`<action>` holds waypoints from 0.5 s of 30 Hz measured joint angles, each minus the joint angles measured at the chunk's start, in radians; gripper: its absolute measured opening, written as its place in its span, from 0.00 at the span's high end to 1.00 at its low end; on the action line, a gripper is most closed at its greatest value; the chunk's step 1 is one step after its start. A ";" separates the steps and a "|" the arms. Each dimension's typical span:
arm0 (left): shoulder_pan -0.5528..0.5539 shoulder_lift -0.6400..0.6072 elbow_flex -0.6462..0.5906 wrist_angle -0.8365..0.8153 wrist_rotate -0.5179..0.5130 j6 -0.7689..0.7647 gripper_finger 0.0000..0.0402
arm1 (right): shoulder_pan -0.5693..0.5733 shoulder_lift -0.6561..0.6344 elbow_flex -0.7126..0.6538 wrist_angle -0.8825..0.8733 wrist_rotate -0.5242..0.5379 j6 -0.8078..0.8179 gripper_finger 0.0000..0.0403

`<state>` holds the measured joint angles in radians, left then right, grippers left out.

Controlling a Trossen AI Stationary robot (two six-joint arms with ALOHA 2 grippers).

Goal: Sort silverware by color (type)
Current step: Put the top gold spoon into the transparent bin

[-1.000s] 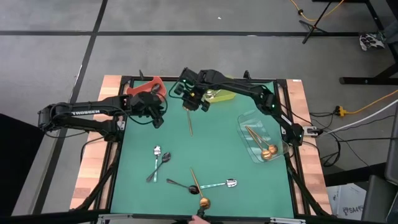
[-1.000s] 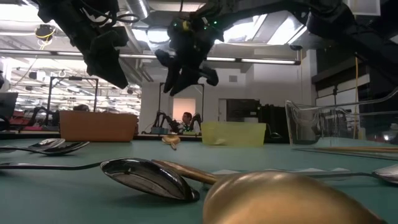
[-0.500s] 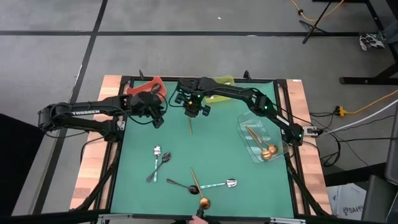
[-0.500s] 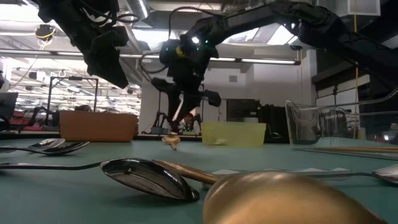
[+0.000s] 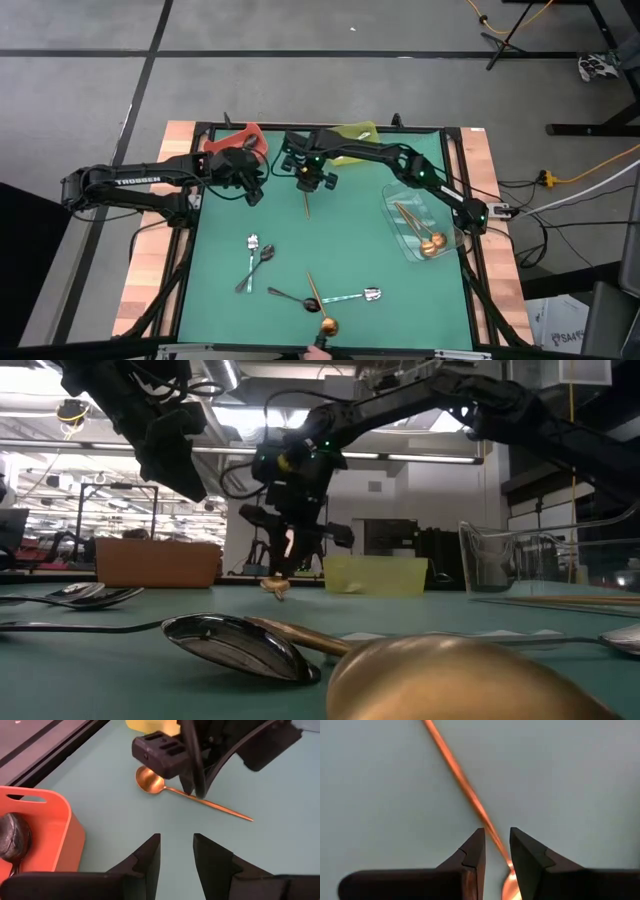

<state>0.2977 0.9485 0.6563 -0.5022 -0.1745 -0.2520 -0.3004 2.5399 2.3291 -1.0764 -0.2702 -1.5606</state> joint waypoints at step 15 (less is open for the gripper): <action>0.000 0.000 0.000 0.002 0.000 0.000 0.73 | 0.000 0.038 0.000 0.024 0.079 -0.024 0.81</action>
<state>0.2977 0.9485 0.6563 -0.5007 -0.1745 -0.2520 -0.3004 2.5782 2.3295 -1.0522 -0.1909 -1.5849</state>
